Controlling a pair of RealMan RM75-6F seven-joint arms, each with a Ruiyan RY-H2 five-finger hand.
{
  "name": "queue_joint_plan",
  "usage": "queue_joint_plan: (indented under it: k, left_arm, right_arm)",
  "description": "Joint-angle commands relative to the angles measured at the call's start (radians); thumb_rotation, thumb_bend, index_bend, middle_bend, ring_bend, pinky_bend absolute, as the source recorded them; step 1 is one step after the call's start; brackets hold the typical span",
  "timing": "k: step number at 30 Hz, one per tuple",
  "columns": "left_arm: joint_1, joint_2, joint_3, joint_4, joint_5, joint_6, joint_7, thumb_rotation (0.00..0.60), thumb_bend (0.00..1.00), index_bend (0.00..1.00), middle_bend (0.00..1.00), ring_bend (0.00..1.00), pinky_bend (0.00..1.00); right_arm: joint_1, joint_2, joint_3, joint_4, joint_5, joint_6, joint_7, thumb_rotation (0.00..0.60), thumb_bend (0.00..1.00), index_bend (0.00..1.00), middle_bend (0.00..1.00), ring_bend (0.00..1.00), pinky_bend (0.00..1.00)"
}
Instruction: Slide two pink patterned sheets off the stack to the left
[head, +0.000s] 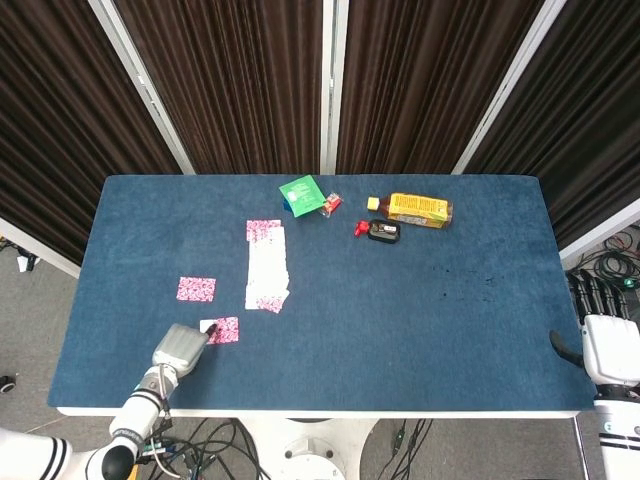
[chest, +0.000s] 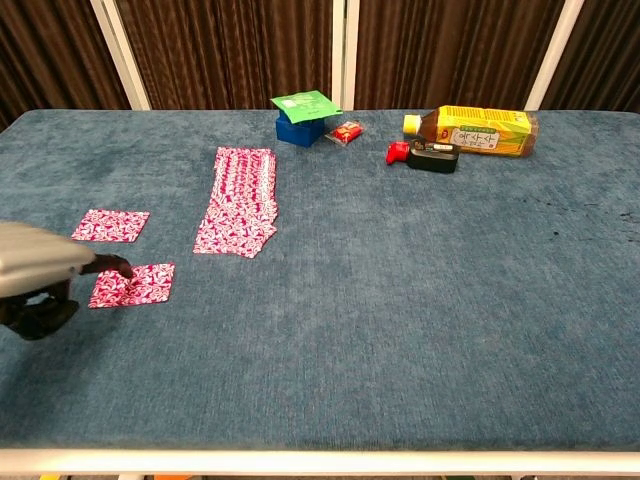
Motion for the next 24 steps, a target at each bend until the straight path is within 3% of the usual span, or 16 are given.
queue_joint_plan:
  k: [1,4,7,12,14,17,19,24]
  left_arm:
    - [0.011,0.041,0.002,-0.038,0.027,0.039,-0.019,0.6,0.64,0.13,0.86,0.92,0.96]
    - [0.031,0.08,-0.013,-0.061,0.066,0.09,-0.059,0.6,0.64,0.13,0.85,0.92,0.95]
    - [0.081,0.089,-0.048,-0.025,0.184,0.186,-0.162,0.6,0.64,0.13,0.81,0.87,0.91]
    - [0.192,0.037,-0.1,0.154,0.396,0.39,-0.371,0.6,0.53,0.13,0.6,0.6,0.71]
    - [0.225,0.039,-0.108,0.192,0.397,0.406,-0.411,0.6,0.46,0.13,0.43,0.35,0.51]
    - [0.26,0.058,-0.104,0.229,0.414,0.415,-0.441,0.6,0.34,0.13,0.08,0.02,0.11]
    - [0.284,0.065,-0.1,0.243,0.436,0.421,-0.483,0.596,0.3,0.12,0.0,0.0,0.04]
    - [0.343,0.088,-0.087,0.257,0.489,0.432,-0.561,0.57,0.25,0.12,0.0,0.0,0.04]
  right_arm:
    - [0.0,0.001,0.0,-0.003,-0.002,0.002,-0.002,0.6,0.21,0.0,0.0,0.0,0.0]
    - [0.0,0.001,0.001,-0.005,-0.003,0.004,-0.003,0.6,0.21,0.0,0.0,0.0,0.0]
    - [0.0,0.0,0.001,-0.005,-0.006,0.006,-0.004,0.6,0.21,0.0,0.0,0.0,0.0]
    - [0.001,-0.006,0.001,0.001,-0.007,0.006,-0.001,0.6,0.21,0.0,0.0,0.0,0.0]
    - [0.002,-0.008,0.001,0.003,-0.007,0.005,0.002,0.6,0.21,0.0,0.0,0.0,0.0]
    - [0.004,-0.014,-0.001,0.016,-0.028,0.011,0.02,0.6,0.2,0.0,0.0,0.0,0.0]
    - [0.006,-0.016,-0.006,0.026,-0.043,0.012,0.027,0.6,0.16,0.0,0.0,0.0,0.0]
    - [0.012,-0.029,-0.011,0.037,-0.05,0.004,0.018,0.6,0.13,0.0,0.0,0.0,0.0]
